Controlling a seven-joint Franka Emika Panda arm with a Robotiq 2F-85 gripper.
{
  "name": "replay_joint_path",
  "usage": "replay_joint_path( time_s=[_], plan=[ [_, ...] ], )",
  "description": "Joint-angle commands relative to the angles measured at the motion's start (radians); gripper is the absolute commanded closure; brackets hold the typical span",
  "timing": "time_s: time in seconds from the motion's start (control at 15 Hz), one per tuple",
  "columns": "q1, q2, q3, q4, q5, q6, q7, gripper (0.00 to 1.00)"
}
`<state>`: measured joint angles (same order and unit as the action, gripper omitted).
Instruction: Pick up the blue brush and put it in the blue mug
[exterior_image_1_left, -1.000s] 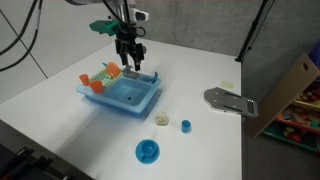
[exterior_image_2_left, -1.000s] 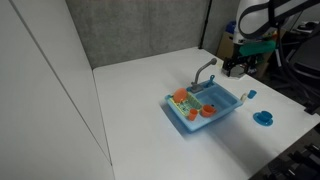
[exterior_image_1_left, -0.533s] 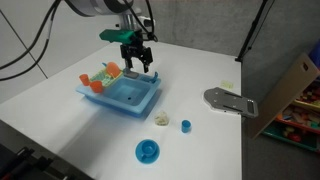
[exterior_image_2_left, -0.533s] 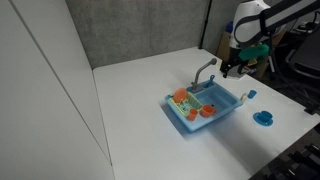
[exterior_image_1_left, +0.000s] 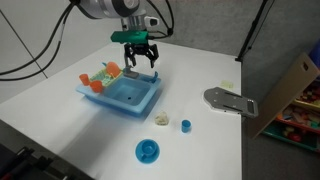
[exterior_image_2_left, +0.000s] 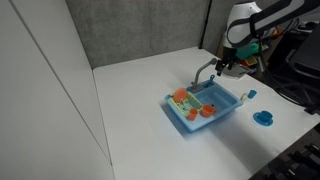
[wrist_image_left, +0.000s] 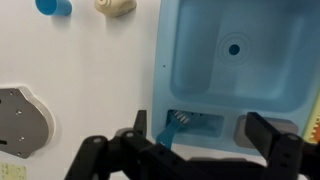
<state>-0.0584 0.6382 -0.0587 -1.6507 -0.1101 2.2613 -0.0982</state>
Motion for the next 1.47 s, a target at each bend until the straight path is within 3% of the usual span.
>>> replay_joint_path(
  time_s=[0.0,0.47,0.73,0.8,1.4],
  plan=[
    [-0.044,0.079,0.041,0.117,0.018,-0.027,-0.133,0.0],
    [-0.092,0.175,0.084,0.253,0.019,-0.092,-0.322,0.0],
    [-0.105,0.211,0.089,0.313,0.021,-0.143,-0.364,0.0],
    [-0.087,0.18,0.073,0.249,0.002,-0.102,-0.326,0.0],
    [-0.093,0.196,0.076,0.247,-0.011,-0.051,-0.364,0.0]
  ],
)
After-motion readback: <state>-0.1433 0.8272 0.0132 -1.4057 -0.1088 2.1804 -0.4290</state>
